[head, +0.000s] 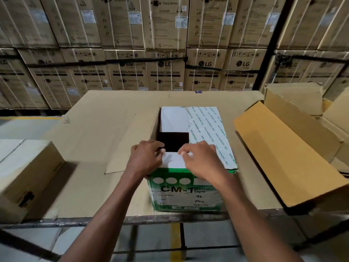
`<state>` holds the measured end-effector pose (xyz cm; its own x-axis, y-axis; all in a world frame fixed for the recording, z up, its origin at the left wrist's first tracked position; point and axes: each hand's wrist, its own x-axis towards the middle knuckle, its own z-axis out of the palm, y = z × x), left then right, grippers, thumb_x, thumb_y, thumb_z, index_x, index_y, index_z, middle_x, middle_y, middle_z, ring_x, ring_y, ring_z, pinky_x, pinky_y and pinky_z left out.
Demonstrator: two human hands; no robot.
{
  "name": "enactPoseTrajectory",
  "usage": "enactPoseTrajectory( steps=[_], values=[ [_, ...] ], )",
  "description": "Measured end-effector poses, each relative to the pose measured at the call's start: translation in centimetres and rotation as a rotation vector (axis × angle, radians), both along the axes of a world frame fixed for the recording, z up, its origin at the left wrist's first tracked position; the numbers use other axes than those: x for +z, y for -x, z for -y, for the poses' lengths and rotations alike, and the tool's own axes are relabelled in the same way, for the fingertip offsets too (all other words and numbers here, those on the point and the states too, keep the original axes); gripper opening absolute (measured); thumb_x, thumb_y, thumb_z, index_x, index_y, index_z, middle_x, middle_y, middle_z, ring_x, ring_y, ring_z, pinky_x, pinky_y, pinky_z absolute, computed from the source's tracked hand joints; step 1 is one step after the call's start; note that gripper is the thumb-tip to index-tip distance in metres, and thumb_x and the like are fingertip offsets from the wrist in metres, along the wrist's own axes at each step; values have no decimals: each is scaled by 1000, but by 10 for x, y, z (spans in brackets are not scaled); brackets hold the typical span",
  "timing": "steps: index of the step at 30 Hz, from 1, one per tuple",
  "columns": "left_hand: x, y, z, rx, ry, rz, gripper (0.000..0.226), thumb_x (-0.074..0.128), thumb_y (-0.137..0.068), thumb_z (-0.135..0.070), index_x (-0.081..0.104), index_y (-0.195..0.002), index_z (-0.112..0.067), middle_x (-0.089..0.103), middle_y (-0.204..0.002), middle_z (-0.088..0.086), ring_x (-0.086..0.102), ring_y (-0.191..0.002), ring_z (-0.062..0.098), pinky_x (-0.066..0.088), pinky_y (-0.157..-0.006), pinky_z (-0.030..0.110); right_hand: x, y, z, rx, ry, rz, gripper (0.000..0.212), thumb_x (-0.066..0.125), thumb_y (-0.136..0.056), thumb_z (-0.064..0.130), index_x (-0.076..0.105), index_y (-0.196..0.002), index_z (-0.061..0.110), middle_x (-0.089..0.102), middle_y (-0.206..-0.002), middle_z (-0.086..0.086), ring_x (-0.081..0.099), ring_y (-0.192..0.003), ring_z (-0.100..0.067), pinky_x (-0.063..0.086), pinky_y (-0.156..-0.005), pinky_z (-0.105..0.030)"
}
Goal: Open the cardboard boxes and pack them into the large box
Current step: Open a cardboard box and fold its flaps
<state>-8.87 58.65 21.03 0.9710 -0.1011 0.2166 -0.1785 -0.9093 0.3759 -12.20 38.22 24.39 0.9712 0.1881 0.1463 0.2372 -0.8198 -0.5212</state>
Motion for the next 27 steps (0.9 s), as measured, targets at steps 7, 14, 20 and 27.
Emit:
enactPoseTrajectory(
  steps=[7, 14, 20, 27],
  values=[
    [-4, 2, -14, 61, 83, -293, 54, 45, -86, -17, 63, -131, -42, 36, -159, -21, 39, -142, 27, 33, -108, 54, -3, -10, -29, -13, 480, -126, 30, 50, -81, 6, 71, -93, 23, 69, -108, -12, 26, -142, -43, 10, -114, -55],
    [-5, 10, -22, 28, 167, -230, 44, 52, -91, -14, 67, -127, -34, 40, -156, -22, 60, -123, 18, 59, -83, 42, 39, 0, 2, -100, 272, -41, 51, 54, -89, -2, 68, -127, 29, 61, -129, -10, 49, -116, -34, 42, -99, -45],
    [-7, 11, -33, 49, 213, -243, 53, 48, -86, -10, 63, -127, -40, 43, -153, -25, 58, -126, 19, 54, -94, 44, 81, -1, 73, -281, -53, 155, 47, 50, -95, 2, 72, -121, 34, 67, -132, -3, 65, -103, -22, 49, -73, -31],
    [-20, 13, -47, -74, 521, -204, 44, 53, -98, -13, 61, -127, -46, 37, -160, -14, 46, -137, 17, 48, -106, 42, 60, -2, 165, -457, -202, 33, 34, 64, -94, 13, 70, -125, 27, 66, -131, 3, 57, -113, -18, 43, -95, -33]
  ],
)
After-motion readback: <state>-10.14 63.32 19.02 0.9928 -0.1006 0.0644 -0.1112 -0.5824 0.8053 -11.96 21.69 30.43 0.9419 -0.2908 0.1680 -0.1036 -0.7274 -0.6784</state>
